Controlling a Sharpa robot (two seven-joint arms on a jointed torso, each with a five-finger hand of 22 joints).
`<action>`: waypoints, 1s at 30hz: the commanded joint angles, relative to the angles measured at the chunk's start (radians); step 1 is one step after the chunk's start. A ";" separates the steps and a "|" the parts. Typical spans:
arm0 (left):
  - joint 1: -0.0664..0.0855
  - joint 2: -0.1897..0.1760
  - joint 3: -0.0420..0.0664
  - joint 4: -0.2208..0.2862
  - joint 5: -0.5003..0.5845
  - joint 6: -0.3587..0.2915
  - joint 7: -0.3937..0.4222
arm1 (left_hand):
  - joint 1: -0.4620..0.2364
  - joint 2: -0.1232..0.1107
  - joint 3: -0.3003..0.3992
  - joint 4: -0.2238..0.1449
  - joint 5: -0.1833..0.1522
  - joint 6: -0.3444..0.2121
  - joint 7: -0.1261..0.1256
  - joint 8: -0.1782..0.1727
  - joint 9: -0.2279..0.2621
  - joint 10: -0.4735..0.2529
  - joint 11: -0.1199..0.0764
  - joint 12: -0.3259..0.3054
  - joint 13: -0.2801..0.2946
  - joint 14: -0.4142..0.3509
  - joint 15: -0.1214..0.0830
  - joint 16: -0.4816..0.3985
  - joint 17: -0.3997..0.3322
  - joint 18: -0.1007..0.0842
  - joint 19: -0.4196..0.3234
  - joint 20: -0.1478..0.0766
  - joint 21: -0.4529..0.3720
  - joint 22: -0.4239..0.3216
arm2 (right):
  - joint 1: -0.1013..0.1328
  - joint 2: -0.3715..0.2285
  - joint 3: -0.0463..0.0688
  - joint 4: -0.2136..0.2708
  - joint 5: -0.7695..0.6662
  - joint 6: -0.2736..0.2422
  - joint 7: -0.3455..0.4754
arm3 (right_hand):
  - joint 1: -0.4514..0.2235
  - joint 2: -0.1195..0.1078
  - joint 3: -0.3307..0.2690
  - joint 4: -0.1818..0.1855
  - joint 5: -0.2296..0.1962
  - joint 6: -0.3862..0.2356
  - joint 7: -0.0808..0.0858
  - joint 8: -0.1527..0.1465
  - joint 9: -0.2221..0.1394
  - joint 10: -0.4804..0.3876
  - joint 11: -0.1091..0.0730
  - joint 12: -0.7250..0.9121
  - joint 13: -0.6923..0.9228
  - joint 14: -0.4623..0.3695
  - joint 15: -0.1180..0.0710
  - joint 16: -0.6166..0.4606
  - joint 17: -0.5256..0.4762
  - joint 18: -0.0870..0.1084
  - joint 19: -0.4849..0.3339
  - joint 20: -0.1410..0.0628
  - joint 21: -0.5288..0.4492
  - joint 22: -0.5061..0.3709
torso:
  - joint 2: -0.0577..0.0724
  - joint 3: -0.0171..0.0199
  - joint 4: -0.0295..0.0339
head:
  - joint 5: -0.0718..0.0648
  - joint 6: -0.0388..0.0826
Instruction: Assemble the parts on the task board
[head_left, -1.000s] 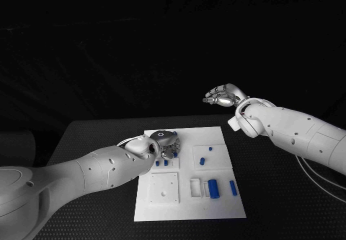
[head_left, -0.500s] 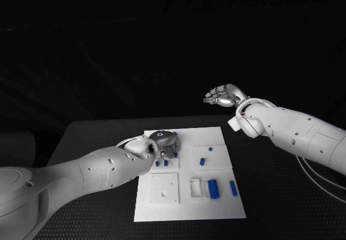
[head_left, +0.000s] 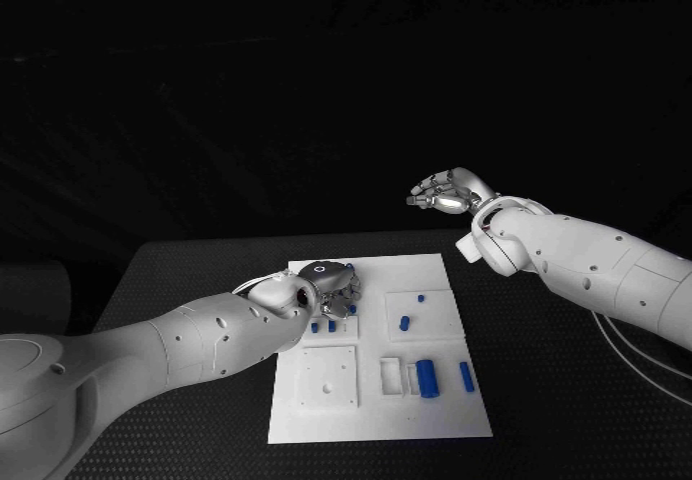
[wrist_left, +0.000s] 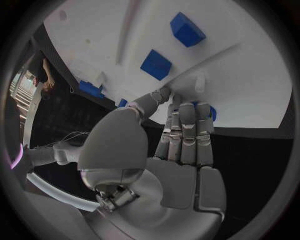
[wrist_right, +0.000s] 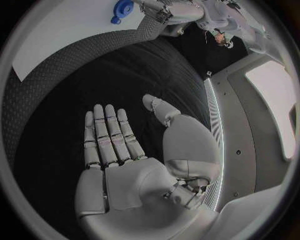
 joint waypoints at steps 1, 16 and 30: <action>-0.007 0.002 -0.004 0.003 0.008 0.031 0.007 | -0.005 -0.003 -0.001 0.007 -0.006 0.022 -0.003 0.009 0.005 -0.063 0.060 0.009 -0.010 0.003 0.004 0.000 0.000 0.021 -0.006 0.003 -0.005 0.020 | 0.000 0.000 0.000 0.001 -0.002 0.010 0.008 | -0.002 0.006 -0.006 -0.001 0.006 -0.005 0.021 0.005 -0.001 0.004 0.000 -0.005 -0.001 -0.009 0.001 0.005 -0.002 0.017 -0.003 0.001 -0.007 0.001 | 0.000 0.0005 0.0001 | 0.000 -0.001; -0.007 0.004 -0.004 0.017 0.025 0.055 0.054 | 0.003 0.031 0.002 0.012 0.003 0.053 -0.018 0.028 0.010 -0.057 0.055 0.019 -0.006 -0.002 0.000 0.006 0.001 0.019 -0.015 -0.001 -0.001 0.021 | 0.000 0.001 0.000 0.000 -0.002 0.011 0.008 | -0.002 0.007 -0.006 -0.001 0.006 -0.005 0.021 0.005 -0.002 0.004 0.000 -0.004 -0.001 -0.009 0.000 0.005 -0.002 0.018 -0.003 0.001 -0.007 0.002 | 0.000 0.0010 -0.0001 | -0.001 -0.003; -0.007 0.007 -0.004 0.018 0.030 0.065 0.046 | -0.002 0.021 -0.005 0.009 0.013 -0.007 -0.019 -0.004 -0.010 -0.077 0.065 0.010 -0.011 -0.004 0.009 0.013 0.000 0.022 -0.017 0.005 0.005 0.020 | 0.000 0.000 0.000 0.001 -0.002 0.011 0.008 | -0.001 0.007 -0.006 -0.002 0.006 -0.005 0.021 0.005 -0.002 0.005 0.000 -0.004 -0.001 -0.009 0.000 0.006 -0.002 0.018 -0.003 0.001 -0.007 0.002 | 0.001 0.0017 -0.0004 | -0.003 -0.001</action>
